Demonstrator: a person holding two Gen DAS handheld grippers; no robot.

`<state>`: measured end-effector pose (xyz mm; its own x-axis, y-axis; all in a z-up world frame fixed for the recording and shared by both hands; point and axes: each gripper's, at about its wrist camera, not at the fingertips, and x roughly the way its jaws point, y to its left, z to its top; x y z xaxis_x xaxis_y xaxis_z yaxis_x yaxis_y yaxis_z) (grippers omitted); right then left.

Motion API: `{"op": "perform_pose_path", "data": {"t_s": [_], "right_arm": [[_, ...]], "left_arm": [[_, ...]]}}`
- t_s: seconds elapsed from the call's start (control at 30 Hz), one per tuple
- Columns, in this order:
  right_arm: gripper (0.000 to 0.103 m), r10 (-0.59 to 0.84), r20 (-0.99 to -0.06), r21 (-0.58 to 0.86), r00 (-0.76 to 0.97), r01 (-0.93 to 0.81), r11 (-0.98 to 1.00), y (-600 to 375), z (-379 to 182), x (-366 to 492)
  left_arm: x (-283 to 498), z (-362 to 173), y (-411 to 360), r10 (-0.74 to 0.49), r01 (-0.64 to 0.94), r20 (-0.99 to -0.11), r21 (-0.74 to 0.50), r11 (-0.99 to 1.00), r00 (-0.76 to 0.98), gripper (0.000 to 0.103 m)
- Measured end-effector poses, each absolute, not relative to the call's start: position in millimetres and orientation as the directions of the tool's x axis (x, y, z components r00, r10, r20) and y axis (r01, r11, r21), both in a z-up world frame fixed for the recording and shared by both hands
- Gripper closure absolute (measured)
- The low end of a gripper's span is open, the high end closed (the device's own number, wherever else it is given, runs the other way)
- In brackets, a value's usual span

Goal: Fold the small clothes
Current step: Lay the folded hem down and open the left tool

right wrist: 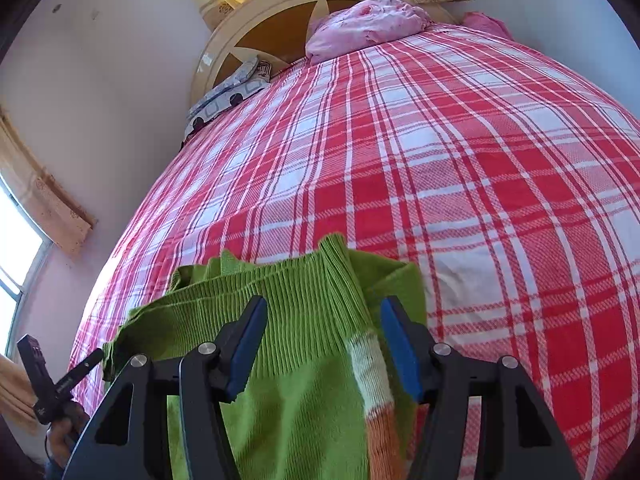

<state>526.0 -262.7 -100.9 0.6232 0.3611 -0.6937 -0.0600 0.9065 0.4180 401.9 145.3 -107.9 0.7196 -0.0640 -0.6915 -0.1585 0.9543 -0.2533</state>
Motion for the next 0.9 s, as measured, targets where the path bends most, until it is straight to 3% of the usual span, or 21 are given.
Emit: {"op": "perform_pose_path", "data": {"t_s": [0.13, 0.47, 0.53, 0.63, 0.9], "right_arm": [[0.043, 0.338, -0.701, 0.379, 0.628, -0.074, 0.923, -257.7, -100.0, 514.7], [0.043, 0.406, -0.709, 0.324, 0.577, -0.245, 0.914, -204.0, -91.2, 487.2], [0.043, 0.426, -0.715, 0.326, 0.554, -0.276, 0.904, -195.2, -94.1, 479.6], [0.043, 0.427, -0.721, 0.318, 0.546, -0.288, 0.904, -194.2, -97.4, 464.7], [0.043, 0.387, -0.678, 0.326, 0.625, -0.216, 0.92, -253.7, -87.1, 409.5]], "left_arm": [[395.8, -101.3, 166.2, 0.016, -0.248, -0.685, -0.242, 0.938, 0.729, 0.038], [385.2, -108.9, 141.5, -0.049, -0.167, -0.71, -0.231, 0.958, 0.703, 0.038], [384.9, -113.8, 137.3, -0.078, -0.144, -0.725, -0.24, 0.96, 0.685, 0.041], [377.6, -125.1, 134.1, -0.162, -0.099, -0.749, -0.291, 0.952, 0.643, 0.066], [333.4, -126.0, 134.4, -0.23, -0.048, -0.729, -0.339, 0.939, 0.645, 0.07]]}}
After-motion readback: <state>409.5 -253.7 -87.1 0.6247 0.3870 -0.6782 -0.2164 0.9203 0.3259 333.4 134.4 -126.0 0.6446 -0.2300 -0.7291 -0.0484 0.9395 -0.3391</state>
